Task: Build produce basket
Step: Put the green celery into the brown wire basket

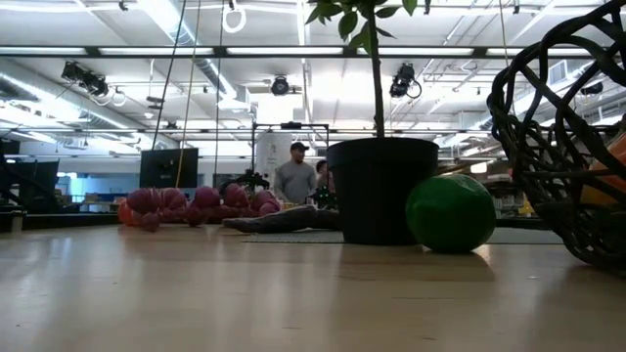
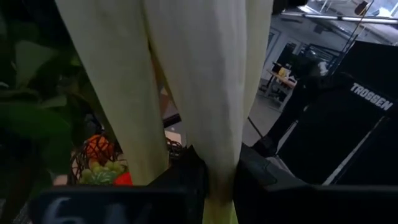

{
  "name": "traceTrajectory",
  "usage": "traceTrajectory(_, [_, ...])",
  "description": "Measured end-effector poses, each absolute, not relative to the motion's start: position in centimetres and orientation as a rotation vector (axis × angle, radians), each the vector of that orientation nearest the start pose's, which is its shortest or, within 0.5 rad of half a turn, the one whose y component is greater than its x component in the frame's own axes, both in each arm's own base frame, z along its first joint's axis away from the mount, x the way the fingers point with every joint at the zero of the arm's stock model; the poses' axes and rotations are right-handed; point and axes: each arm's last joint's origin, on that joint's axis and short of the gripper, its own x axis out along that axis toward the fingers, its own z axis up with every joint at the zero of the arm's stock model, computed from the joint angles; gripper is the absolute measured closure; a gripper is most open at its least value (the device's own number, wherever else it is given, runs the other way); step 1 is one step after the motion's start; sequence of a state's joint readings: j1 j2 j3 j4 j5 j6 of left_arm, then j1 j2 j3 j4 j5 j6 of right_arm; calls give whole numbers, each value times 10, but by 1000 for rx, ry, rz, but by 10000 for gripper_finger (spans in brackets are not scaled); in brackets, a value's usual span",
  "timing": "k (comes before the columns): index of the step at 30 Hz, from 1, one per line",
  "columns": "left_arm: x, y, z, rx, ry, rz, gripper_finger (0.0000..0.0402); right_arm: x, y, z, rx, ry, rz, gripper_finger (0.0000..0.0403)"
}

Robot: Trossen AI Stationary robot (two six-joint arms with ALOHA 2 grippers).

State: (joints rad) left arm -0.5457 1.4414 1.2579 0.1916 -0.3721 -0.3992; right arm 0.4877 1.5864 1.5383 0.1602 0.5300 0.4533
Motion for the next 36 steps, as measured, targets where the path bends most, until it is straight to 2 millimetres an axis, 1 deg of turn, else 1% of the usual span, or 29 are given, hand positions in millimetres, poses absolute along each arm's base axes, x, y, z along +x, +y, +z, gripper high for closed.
traceTrajectory(2, [290,-164,380,-402,27,-174,344,329,158,424,495,-88,-22,61])
traceTrajectory(4, [290,-164,380,-400,32,-175,338,328,158,423,483,-69,-25,80])
traceTrajectory(8, [290,-164,380,-400,32,-175,318,328,157,422,476,-65,-39,150])
traceTrajectory(12, [290,-164,380,-400,30,-171,283,329,155,422,455,-74,-83,232])
traceTrajectory(14, [290,-164,380,-397,30,-170,263,329,154,423,445,-88,-82,262])
traceTrajectory(16, [289,-163,380,-392,32,-170,241,329,154,425,437,-109,-79,280])
traceTrajectory(18, [287,-162,380,-384,49,-169,220,329,154,428,419,-134,-79,288])
traceTrajectory(22, [282,-160,380,-353,90,-173,188,324,152,437,406,-184,-80,289])
traceTrajectory(26, [267,-153,390,-339,104,-175,167,316,156,443,416,-190,-18,288])
traceTrajectory(32, [244,-139,400,-344,161,-159,158,303,169,448,475,-146,183,288])
traceTrajectory(36, [232,-132,402,-357,209,-144,165,293,175,441,515,-6,241,288])
